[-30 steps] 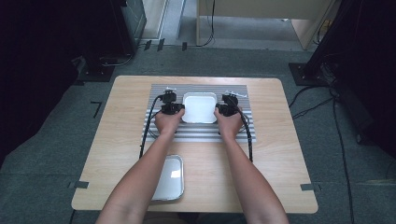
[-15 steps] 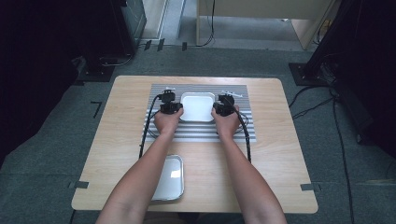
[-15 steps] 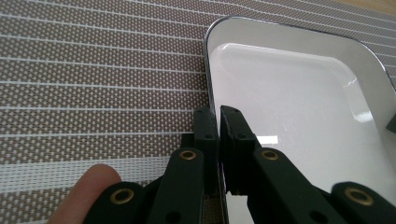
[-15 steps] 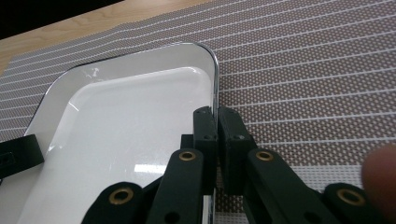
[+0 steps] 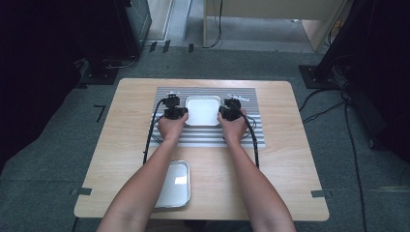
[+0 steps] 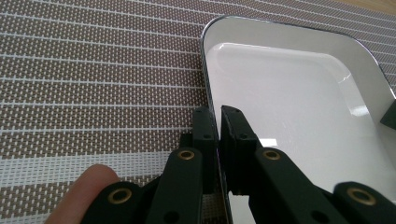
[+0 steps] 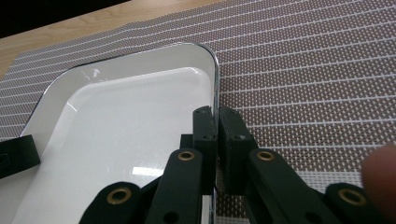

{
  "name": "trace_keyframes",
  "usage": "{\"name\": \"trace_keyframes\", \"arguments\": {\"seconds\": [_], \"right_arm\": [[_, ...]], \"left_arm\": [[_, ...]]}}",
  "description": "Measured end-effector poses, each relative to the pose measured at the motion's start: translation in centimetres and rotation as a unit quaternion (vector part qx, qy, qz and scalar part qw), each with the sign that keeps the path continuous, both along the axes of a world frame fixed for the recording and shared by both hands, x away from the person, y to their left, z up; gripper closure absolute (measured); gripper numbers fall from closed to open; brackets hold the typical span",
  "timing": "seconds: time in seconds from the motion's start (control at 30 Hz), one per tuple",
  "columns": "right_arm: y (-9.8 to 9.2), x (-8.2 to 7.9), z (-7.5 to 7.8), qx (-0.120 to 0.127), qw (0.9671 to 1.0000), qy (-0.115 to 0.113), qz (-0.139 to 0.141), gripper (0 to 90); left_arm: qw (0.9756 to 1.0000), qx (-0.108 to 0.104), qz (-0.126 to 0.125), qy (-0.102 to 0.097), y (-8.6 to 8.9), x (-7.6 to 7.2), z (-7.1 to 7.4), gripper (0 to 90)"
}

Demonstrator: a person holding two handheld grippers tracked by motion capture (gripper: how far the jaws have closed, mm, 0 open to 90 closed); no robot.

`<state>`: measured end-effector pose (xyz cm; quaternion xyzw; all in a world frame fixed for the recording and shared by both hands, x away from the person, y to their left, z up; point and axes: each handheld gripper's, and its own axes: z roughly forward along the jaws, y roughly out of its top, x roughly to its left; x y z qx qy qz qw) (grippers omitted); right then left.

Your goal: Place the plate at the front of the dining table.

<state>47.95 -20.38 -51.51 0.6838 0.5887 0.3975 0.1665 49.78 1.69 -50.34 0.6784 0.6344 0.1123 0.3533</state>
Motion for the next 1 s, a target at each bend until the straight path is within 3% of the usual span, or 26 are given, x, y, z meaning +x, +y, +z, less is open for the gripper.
{"name": "trace_keyframes", "arguments": {"seconds": [0.27,0.33,0.43,0.5,0.63,0.67,0.73,0.77,0.8,0.87,0.93,1.0], "right_arm": [[0.1,-0.1,0.1,-0.003,1.0000,0.005,0.004,87.2],[0.0,-0.1,0.2,0.003,0.9999,0.008,0.007,83.7],[-0.1,-0.2,0.6,0.003,0.9999,-0.003,0.010,69.7],[-0.2,-0.3,0.9,-0.007,0.9998,-0.013,0.011,62.2],[-0.6,-0.8,2.1,-0.021,0.9993,-0.030,0.012,56.5],[-0.6,-0.8,2.1,-0.021,0.9993,-0.030,0.012,56.5],[-0.7,-1.1,2.6,-0.021,0.9983,-0.049,0.024,56.2],[-0.8,-1.3,2.9,-0.019,0.9959,-0.070,0.053,48.4],[-0.8,-1.3,2.9,-0.019,0.9959,-0.070,0.053,48.4],[-0.7,-1.6,3.4,-0.021,0.9961,-0.049,0.071,40.8],[-0.5,-2.1,4.0,-0.037,0.9944,-0.034,0.093,34.0],[-0.5,-2.7,4.5,-0.043,0.9916,-0.043,0.114,26.8]], "left_arm": [[1.0000,-0.007,-0.002,0.004,0.2,-0.1,0.0,82.5],[0.9999,-0.014,-0.001,0.007,0.4,-0.1,0.1,76.6],[0.9996,-0.026,-0.003,0.000,0.7,-0.1,0.4,63.5],[0.9997,-0.024,-0.006,-0.007,0.9,-0.2,0.6,55.7],[0.9994,-0.007,-0.017,-0.029,1.2,-0.6,0.9,40.0],[0.9994,-0.005,-0.020,-0.029,1.3,-0.8,1.0,40.0],[0.9995,-0.011,-0.021,-0.022,1.8,-1.0,1.3,35.4],[0.9995,-0.011,-0.027,-0.015,2.0,-1.2,1.5,33.7],[0.9995,0.001,-0.031,-0.010,2.2,-1.4,1.7,33.7],[0.9987,0.024,-0.038,-0.024,2.4,-1.9,2.2,30.6],[0.9983,0.024,-0.044,-0.030,2.7,-2.4,2.6,26.9],[0.9981,0.015,-0.047,-0.038,3.3,-2.9,3.0,20.5]]}}
